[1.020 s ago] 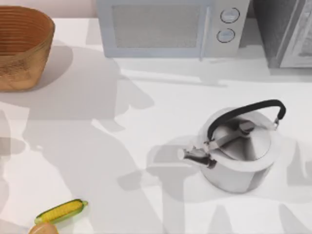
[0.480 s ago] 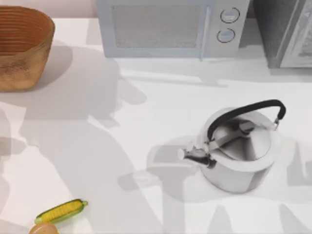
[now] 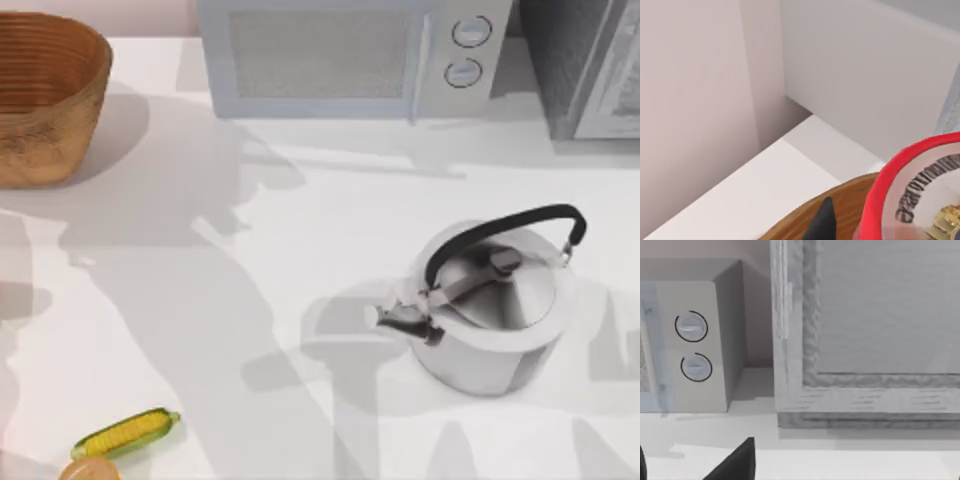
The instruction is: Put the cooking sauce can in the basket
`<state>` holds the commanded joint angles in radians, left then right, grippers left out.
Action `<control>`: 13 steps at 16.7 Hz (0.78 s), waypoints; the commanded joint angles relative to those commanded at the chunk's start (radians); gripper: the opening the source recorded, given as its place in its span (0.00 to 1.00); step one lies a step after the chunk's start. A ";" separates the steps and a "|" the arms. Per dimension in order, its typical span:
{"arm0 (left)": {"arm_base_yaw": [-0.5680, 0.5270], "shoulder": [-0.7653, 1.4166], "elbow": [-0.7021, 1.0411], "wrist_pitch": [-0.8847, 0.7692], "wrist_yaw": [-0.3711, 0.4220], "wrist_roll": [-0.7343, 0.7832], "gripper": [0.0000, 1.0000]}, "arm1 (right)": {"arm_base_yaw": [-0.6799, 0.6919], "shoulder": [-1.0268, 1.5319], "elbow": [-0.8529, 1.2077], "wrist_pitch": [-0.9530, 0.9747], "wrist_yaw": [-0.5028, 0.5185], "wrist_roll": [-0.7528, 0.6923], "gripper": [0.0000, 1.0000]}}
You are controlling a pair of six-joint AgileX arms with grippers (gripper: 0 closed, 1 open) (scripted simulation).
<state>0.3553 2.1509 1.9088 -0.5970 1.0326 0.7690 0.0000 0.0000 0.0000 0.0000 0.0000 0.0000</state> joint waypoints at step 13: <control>-0.001 0.001 -0.001 0.002 -0.001 -0.002 0.68 | 0.000 0.000 0.000 0.000 0.000 0.000 1.00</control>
<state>0.3544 2.1515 1.9074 -0.5946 1.0320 0.7673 0.0000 0.0000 0.0000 0.0000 0.0000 0.0000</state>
